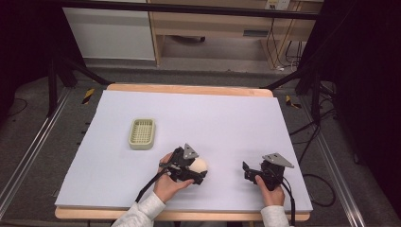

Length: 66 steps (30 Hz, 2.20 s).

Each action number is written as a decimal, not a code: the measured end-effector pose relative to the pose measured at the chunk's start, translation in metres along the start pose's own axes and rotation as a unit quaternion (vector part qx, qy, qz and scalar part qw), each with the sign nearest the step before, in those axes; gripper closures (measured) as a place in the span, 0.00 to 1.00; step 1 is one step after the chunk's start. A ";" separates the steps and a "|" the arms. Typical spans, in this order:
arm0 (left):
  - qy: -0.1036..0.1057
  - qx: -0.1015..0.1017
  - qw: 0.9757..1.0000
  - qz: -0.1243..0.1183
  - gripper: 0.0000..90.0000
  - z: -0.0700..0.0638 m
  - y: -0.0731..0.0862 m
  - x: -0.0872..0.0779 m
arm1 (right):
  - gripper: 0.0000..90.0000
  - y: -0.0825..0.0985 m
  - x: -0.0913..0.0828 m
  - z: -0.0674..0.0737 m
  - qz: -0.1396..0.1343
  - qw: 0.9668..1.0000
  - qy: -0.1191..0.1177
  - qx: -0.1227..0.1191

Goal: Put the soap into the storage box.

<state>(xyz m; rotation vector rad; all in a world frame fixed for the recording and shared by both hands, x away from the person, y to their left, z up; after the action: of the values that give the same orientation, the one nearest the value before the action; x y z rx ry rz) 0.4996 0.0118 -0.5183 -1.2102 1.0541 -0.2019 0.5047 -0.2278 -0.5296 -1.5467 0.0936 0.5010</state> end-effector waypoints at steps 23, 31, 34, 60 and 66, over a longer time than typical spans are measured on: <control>0.004 0.004 1.000 0.021 0.25 -0.003 0.009 0.011 | 0.05 0.000 0.000 0.000 0.001 1.000 -0.001 0.000; 0.003 0.004 1.000 0.021 0.26 -0.004 0.010 0.012 | 0.05 0.000 0.000 0.000 0.001 1.000 -0.001 -0.001; 0.003 0.005 1.000 0.021 0.26 -0.004 0.010 0.012 | 0.05 0.000 0.000 0.000 0.002 1.000 0.000 0.001; -0.001 -0.001 1.000 0.021 0.27 0.000 0.006 0.002 | 0.05 0.000 0.000 0.000 0.001 1.000 -0.002 0.000; -0.006 0.002 1.000 0.017 0.27 0.005 0.001 -0.008 | 0.05 0.000 0.000 0.000 0.002 1.000 -0.001 0.000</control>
<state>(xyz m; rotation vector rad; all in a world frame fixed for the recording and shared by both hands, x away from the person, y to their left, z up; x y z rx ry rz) 0.4986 0.0212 -0.5149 -1.1884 1.0621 -0.1698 0.5051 -0.2280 -0.5300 -1.5465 0.0936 0.5057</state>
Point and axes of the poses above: each handheld gripper's, and its own axes: x roughly forward along the jaws, y roughly out of its underside, z roughly to its left, the point moved 8 cm from there along x, roughly forward along the jaws, and after that the axes turned 11 degrees about -z, right-handed, at the moved point
